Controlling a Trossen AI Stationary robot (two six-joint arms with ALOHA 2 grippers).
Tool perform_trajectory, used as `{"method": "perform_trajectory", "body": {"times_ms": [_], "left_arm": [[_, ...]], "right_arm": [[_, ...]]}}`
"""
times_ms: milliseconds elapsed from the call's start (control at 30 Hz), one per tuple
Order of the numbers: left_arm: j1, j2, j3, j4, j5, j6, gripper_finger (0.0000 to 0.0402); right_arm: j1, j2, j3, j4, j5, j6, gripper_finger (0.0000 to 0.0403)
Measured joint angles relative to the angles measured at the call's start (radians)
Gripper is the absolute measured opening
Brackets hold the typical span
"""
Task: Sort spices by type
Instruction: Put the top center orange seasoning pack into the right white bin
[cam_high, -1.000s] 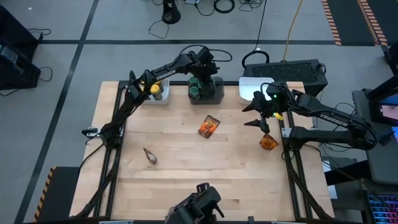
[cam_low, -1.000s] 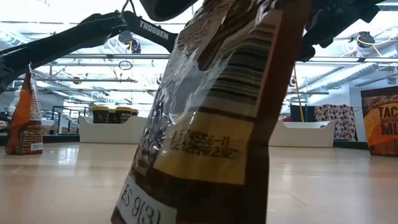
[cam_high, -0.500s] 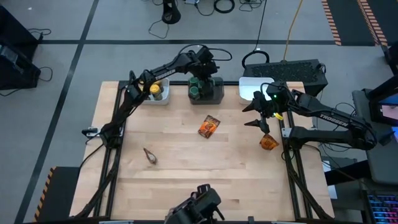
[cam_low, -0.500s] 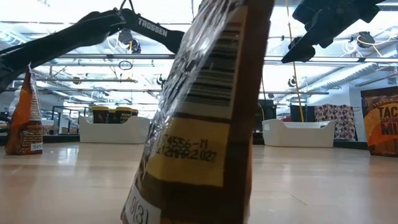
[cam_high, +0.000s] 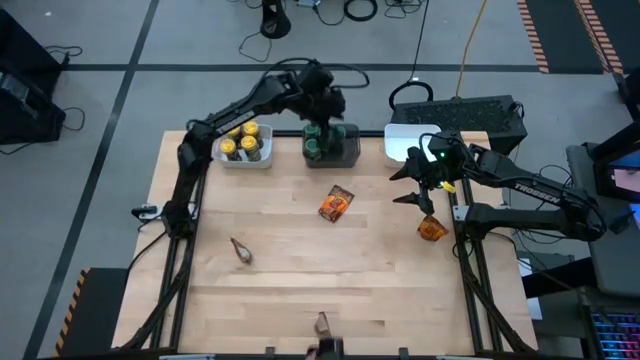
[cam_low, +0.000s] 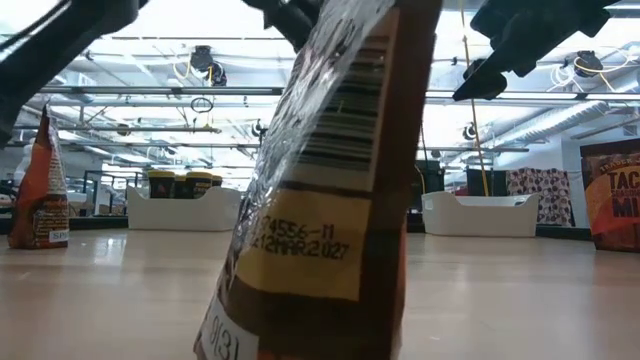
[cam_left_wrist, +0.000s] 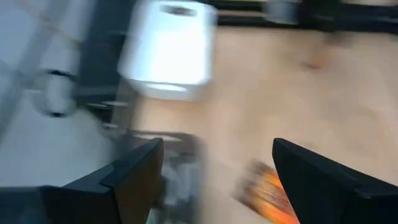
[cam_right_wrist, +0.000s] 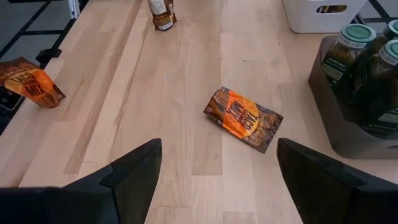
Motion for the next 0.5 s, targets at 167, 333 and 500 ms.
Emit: {"method": "perform_trajectory", "body": {"times_ms": [167,333,500], "left_arm": [[-0.069,-0.013,-0.001,-0.228,0.111,0.019,0.0306],[-0.156,0.002,-0.046,-0.278,0.072,-0.019,0.0306],[-0.219,0.001,-0.193,-0.127,0.072,-0.052,0.0305]], "right_arm": [[0.013,0.005,0.000,0.000,0.001,0.001,0.0302],[0.021,0.010,0.000,0.006,0.004,0.003,0.0302],[0.020,0.012,0.000,0.004,0.006,0.013,0.0302]]}}
